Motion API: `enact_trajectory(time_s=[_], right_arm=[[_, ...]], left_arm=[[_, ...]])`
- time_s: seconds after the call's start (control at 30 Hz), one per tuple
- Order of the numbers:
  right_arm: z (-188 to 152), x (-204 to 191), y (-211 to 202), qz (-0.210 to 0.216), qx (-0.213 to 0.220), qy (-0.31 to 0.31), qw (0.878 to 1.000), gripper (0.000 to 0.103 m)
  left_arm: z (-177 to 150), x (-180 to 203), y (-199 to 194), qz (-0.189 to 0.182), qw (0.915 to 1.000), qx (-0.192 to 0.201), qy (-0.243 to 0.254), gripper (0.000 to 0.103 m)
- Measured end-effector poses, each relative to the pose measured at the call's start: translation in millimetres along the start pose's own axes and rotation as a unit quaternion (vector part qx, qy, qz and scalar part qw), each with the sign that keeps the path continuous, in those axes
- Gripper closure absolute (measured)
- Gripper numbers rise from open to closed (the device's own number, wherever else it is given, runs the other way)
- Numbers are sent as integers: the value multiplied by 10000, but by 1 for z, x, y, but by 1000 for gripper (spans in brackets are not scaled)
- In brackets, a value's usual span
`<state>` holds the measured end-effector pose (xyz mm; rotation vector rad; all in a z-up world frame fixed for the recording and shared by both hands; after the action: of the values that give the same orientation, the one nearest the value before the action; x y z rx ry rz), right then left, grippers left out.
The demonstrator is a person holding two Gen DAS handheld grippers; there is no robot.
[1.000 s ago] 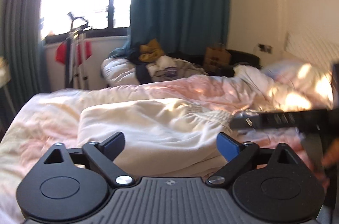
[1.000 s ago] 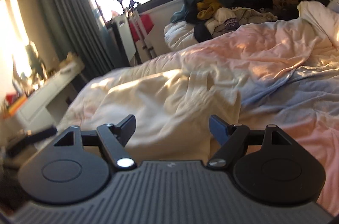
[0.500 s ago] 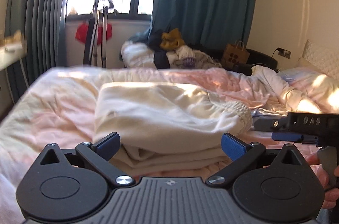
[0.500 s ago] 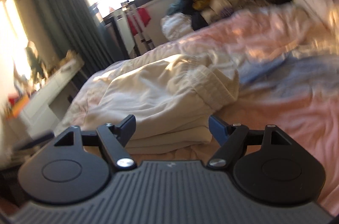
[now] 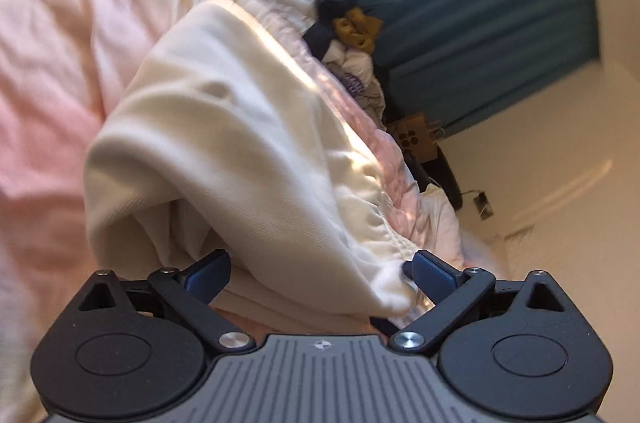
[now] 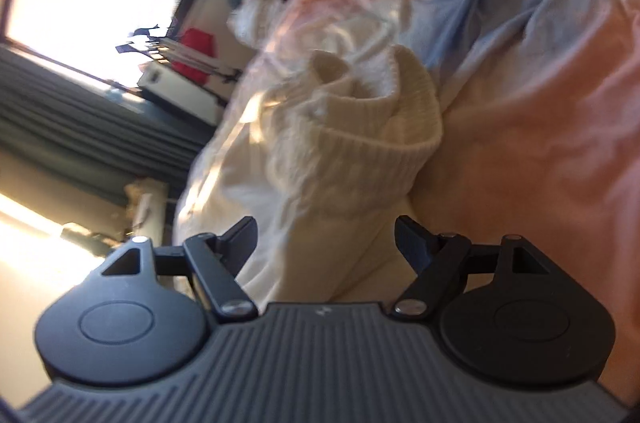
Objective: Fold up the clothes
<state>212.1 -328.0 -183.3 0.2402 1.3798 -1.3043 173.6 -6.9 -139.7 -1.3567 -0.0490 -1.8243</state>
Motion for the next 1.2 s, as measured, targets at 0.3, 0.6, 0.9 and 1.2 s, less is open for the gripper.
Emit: enact_trajectory(time_s=[0.3, 0.6, 0.9, 1.2], right_arm=[[-3, 4, 1, 89, 462, -194, 9987, 70], [-23, -17, -12, 392, 468, -629, 9962, 77], [-33, -8, -16, 82, 199, -770, 9968, 70], [-34, 7, -24, -317, 164, -781, 9963, 21]], left_arm=[[24, -24, 2, 133, 9978, 582, -303, 88], [40, -16, -29, 117, 9954, 954, -19, 95], [18, -5, -45, 465, 9947, 756, 520, 54], [29, 18, -75, 959, 9823, 1034, 1236, 7]])
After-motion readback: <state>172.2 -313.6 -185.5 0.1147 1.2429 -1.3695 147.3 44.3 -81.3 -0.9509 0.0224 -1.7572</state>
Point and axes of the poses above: each gripper's, at about its wrist camera, not at the fingertips, and y roughly the way its jaws point, x to its right, z to its top, the point moved 8 cm from there along y, roughly the way its jaws point, and after that the axes turned 1 degree about y, right-handed, at the moved point
